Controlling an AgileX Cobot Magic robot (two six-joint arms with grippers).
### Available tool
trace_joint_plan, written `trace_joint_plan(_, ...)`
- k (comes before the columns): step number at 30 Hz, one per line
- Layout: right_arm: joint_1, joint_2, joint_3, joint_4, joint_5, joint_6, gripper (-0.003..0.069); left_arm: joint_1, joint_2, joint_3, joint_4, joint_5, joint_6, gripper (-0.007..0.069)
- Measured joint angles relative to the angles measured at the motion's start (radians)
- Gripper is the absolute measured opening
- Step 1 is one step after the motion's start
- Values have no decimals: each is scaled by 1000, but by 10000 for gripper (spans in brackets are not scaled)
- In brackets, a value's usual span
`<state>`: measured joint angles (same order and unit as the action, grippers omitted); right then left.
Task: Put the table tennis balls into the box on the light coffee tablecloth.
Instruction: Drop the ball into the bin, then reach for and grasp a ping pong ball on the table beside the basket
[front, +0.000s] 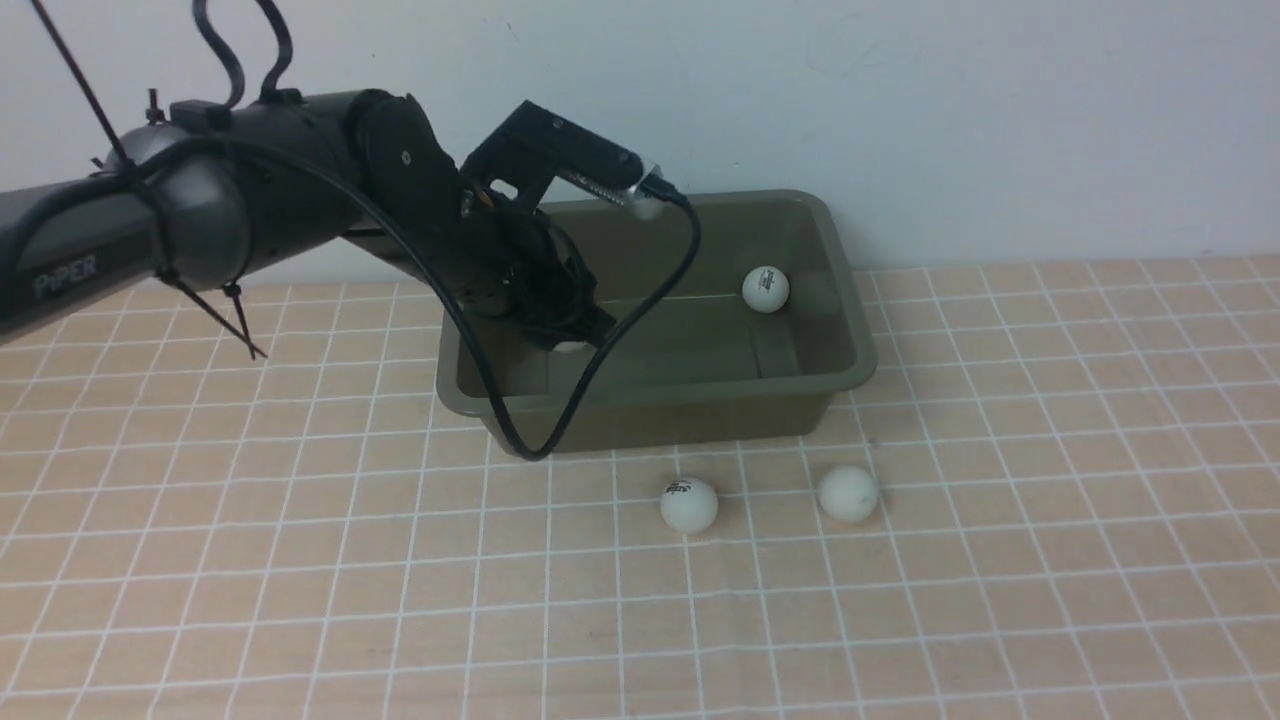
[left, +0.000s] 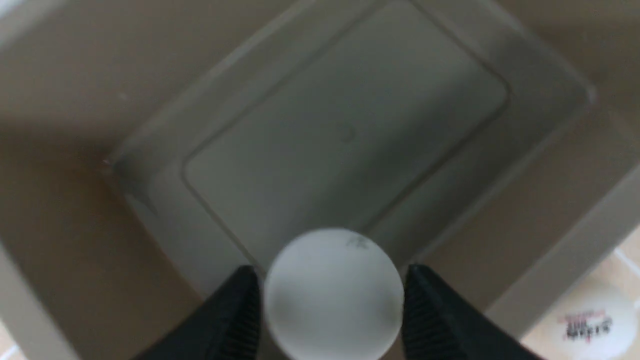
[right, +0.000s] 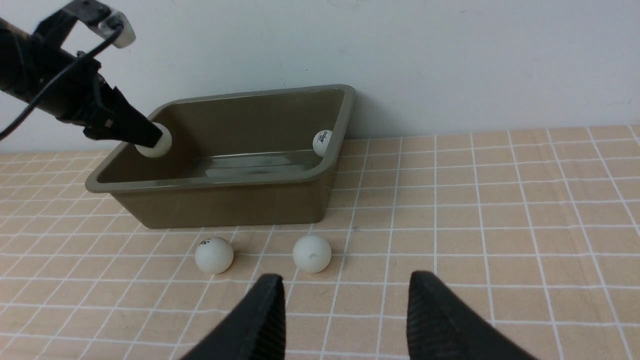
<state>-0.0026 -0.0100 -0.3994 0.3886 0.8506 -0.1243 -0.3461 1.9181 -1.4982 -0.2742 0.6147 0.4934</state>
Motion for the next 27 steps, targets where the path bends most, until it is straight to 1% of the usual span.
trace_joint_plan(1,0,0,0,0,0,0,313,0,5,-12,12,26,-1,386)
trace_joint_plan(3,0,0,0,0,0,0,313,0,6,-41,31,82,-17,426)
trace_joint_plan(5,0,0,0,0,0,0,313,0,1,-60,39,130,-40,442)
trace_joint_plan(6,0,0,0,0,0,0,313,0,-8,-92,46,201,-68,445)
trace_joint_plan(9,0,0,0,0,0,0,313,0,-51,-164,59,387,-144,415)
trace_joint_plan(10,0,0,0,0,0,-1,313,0,-75,-197,66,487,-166,386)
trace_joint_plan(11,0,0,0,0,0,-4,313,0,-94,-217,70,543,-179,360)
trace_joint_plan(13,0,0,0,5,1,-12,313,0,-123,-235,71,585,-190,319)
trace_joint_plan(15,0,0,0,31,2,-50,313,0,-166,-234,68,610,-221,244)
trace_joint_plan(18,0,0,0,103,4,-151,313,0,-220,-197,38,612,-247,170)
trace_joint_plan(20,0,12,0,209,4,-277,313,0,-283,-121,1,612,-256,111)
trace_joint_plan(23,0,68,0,365,12,-439,313,0,-392,-19,-32,613,-256,63)
trace_joint_plan(25,0,140,0,478,27,-565,313,0,-505,91,-45,615,-224,34)
trace_joint_plan(27,0,211,-4,540,37,-663,313,0,-612,177,-49,616,-159,17)
